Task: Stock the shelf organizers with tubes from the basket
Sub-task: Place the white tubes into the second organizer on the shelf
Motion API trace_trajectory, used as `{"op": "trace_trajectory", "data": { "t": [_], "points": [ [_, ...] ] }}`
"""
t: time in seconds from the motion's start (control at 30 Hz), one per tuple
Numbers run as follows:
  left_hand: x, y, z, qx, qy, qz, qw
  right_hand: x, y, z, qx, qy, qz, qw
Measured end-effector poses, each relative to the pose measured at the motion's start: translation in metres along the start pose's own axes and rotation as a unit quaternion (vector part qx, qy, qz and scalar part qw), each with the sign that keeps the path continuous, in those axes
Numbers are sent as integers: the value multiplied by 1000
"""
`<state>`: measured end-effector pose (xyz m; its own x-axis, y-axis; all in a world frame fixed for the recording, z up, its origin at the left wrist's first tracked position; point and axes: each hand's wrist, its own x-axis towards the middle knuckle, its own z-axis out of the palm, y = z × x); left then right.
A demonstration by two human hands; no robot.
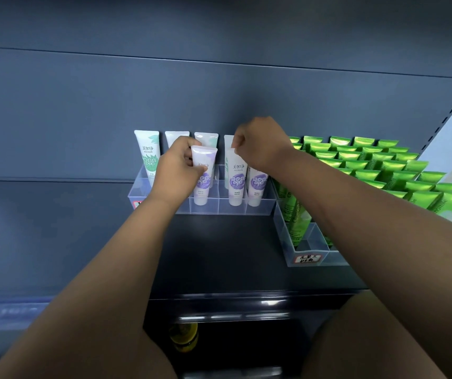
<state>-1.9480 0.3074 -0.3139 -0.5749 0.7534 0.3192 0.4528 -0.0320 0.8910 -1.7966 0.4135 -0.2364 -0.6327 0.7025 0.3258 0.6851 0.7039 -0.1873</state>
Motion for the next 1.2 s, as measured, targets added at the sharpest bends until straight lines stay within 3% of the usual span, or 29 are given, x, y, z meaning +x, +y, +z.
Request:
{"op": "trace_trajectory", "data": {
  "t": [0.93, 1.2],
  "points": [
    [-6, -2, -2, 47, -8, 19, 999, -12, -15, -5, -103, -26, -19, 994],
    [-10, 14, -18, 80, 8, 18, 997, -35, -31, -16, -135, 12, -47, 990]
  ]
}}
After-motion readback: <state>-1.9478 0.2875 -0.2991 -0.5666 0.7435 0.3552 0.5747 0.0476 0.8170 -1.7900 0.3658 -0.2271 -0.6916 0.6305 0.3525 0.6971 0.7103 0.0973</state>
